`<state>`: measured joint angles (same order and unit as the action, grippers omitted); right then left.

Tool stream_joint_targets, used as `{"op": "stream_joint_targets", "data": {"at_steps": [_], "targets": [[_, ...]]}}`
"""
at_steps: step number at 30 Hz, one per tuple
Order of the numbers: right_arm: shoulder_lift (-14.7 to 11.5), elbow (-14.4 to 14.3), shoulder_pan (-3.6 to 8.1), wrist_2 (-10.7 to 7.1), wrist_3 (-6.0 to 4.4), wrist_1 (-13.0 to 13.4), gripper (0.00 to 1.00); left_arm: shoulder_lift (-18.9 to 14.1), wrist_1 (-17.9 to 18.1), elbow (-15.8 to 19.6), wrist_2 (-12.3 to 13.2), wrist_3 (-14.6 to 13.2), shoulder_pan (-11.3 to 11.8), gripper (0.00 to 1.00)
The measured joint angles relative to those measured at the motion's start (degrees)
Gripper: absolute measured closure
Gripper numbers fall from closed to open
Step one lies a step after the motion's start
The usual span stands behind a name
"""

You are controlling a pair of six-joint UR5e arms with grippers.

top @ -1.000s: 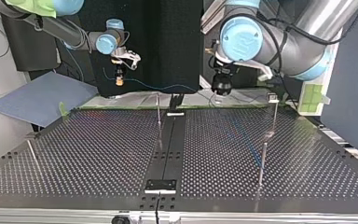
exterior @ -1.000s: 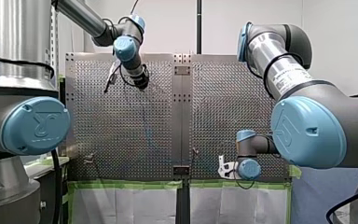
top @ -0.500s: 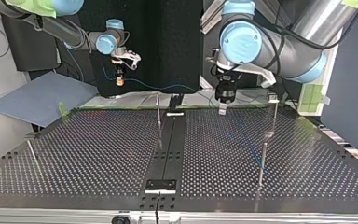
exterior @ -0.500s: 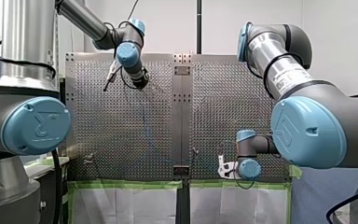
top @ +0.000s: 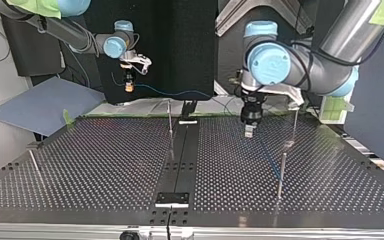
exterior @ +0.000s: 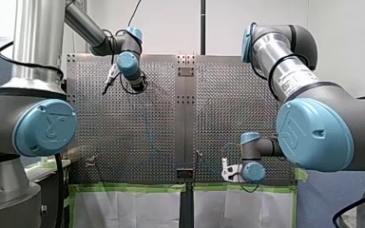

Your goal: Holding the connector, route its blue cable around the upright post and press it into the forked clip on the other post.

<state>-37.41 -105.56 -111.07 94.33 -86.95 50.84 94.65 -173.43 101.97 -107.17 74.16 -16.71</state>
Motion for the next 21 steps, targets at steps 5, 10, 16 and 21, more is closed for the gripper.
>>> {"op": "stream_joint_targets", "data": {"at_steps": [5, 10, 16, 21], "targets": [[0.0, -0.01, -0.05, -0.09, -0.01, 0.04, 1.0, 0.02, 2.13, -0.03, 0.02, -2.13, 0.61, 0.0], [0.0, 0.0, -0.06, -0.11, 0.0, 0.04, 1.0, 0.05, 4.34, -0.04, -0.06, -4.33, 0.88, 0.0], [0.01, -0.01, -0.06, -0.11, 0.01, -0.02, 1.0, 0.05, 7.62, -0.02, -0.74, -7.57, 1.14, 0.0], [0.04, -0.03, -0.03, -0.11, 0.01, -0.05, 1.0, 0.05, 10.55, 0.03, -2.23, -8.88, 1.55, 0.0]]}}
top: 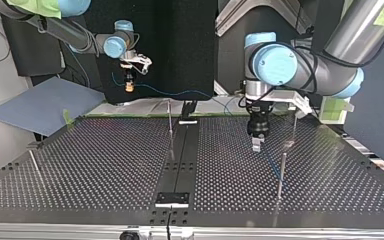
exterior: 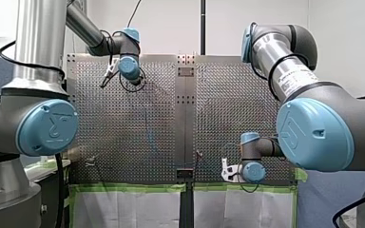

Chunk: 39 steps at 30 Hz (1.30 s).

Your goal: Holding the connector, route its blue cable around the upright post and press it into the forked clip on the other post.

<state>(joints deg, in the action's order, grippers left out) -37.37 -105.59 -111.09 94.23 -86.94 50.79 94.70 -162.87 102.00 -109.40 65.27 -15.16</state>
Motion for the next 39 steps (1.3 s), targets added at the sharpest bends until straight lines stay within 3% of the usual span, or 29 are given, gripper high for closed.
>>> {"op": "stream_joint_targets", "data": {"at_steps": [22, 39], "targets": [[0.05, -0.05, 0.18, 0.0, 0.09, -0.07, 1.0, 0.06, 10.6, 2.28, -1.6, -0.49, 0.87, 0.0], [0.06, -0.09, 0.3, 0.0, 0.09, -0.02, 1.0, 3.64, 11.15, 1.86, -1.4, -2.29, 0.4, 0.0]]}}
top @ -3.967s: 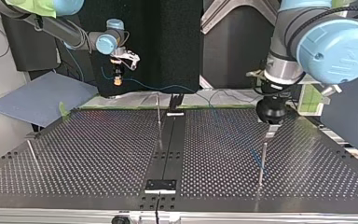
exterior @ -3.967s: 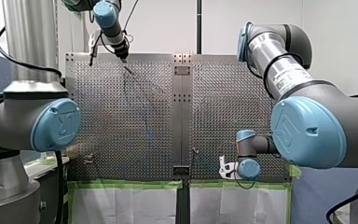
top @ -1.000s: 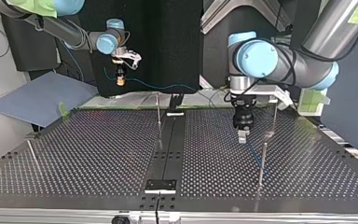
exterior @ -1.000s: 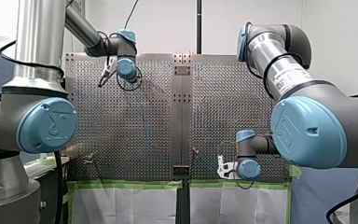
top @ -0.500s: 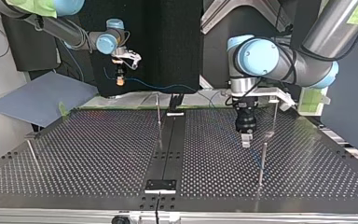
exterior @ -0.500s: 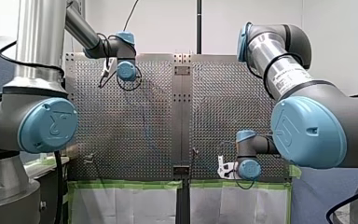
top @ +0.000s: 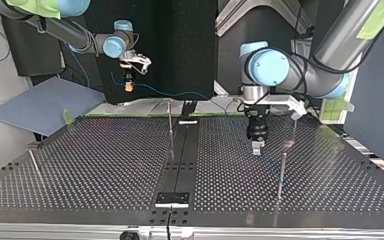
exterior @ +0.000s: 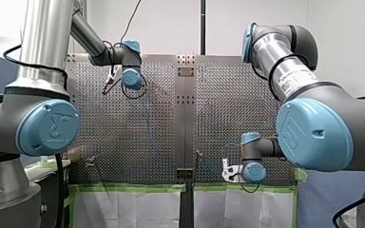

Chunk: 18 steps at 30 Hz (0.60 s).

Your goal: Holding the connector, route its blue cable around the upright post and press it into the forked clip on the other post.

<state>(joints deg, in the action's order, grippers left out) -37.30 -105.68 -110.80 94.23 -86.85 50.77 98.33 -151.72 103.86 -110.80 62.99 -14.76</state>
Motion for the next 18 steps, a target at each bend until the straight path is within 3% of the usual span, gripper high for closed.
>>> {"op": "stream_joint_targets", "data": {"at_steps": [18], "targets": [[0.14, -0.01, -0.15, -0.29, -0.14, 0.21, 1.0, 2.23, -1.23, -4.1, 1.42, 0.04, 0.57, 0.0]]}}
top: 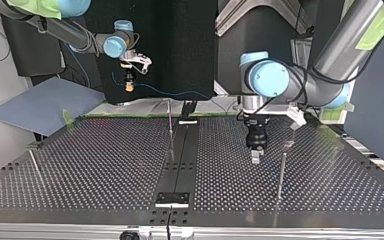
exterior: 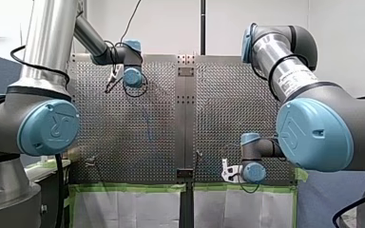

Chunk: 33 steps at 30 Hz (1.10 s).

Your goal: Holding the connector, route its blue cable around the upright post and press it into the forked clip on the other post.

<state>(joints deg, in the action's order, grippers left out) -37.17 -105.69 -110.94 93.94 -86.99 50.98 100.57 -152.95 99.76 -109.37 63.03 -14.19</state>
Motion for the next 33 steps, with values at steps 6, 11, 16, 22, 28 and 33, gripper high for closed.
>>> {"op": "stream_joint_targets", "data": {"at_steps": [6, 11, 16, 22, 28, 33], "targets": [[0.02, 0.01, 0.02, 0.02, -0.06, 0.06, 1.0, 0.32, -0.33, -0.88, 0.38, 0.06, -0.31, 0.0], [0.02, 0.0, 0.13, 0.01, -0.18, 0.05, 1.0, 2.27, -1.71, -2.07, 0.67, -0.72, -1.21, 0.0], [0.02, 0.02, 0.22, -0.03, -0.2, -0.04, 1.0, 4.97, -2.13, -2.57, 0.58, -1.91, -2.55, 0.0], [0.02, 0.02, 0.24, -0.05, -0.15, -0.12, 1.0, 7.75, -2.07, -2.59, 0.07, -2.07, -4.03, 0.0], [0.02, 0.01, 0.24, -0.06, -0.15, -0.13, 1.0, 10.09, -2.07, -2.6, -1.09, -2.16, -5.51, 0.0], [0.02, 0.0, 0.22, -0.07, -0.11, -0.18, 1.0, 12.74, -1.33, -2.62, -2.21, -2.17, -6.22, 0.0]]}}
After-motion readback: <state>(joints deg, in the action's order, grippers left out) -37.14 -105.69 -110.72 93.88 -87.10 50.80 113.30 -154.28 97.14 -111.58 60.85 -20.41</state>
